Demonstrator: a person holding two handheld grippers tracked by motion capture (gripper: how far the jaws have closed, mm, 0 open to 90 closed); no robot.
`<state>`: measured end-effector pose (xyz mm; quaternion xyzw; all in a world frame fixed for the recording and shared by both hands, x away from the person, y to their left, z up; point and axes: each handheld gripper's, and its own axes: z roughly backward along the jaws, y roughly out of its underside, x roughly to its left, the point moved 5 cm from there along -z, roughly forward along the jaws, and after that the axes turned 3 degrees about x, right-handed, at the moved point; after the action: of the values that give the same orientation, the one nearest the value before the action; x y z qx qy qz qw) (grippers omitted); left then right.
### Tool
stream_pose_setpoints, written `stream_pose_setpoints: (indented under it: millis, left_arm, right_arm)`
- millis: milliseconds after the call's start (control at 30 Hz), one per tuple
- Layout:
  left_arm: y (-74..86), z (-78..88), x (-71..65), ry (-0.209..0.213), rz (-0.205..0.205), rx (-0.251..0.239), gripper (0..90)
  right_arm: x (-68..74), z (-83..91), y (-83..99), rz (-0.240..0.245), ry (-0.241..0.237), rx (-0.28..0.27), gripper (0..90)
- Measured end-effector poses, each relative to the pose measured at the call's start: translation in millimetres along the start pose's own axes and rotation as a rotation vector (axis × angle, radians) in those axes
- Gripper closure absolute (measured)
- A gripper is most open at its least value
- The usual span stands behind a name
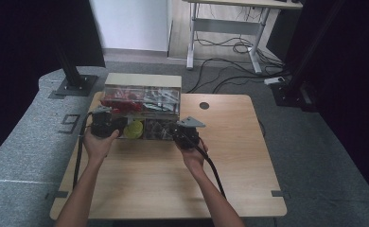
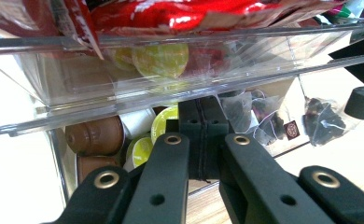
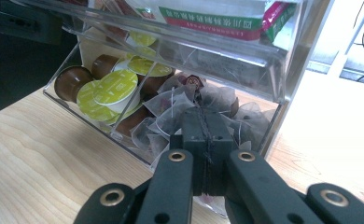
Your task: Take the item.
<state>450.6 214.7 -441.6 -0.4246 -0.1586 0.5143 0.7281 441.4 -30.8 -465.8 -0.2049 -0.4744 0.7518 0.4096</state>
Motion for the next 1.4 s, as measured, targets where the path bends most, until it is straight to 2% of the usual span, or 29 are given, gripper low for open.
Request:
stream_pose_setpoints:
  millis: [600, 1400]
  left_arm:
    - [0.5, -0.7, 0.8, 0.000, 0.003, -0.001, 90.0]
    - [0.6, -1.4, 1.0, 0.001, 0.008, 0.003, 90.0]
  right_arm:
    - [-10.8, 27.7, 0.7, 0.000, 0.006, -0.047, 89.0]
    - [-25.6, 47.7, 4.6, -0.007, 0.033, -0.069, 89.0]
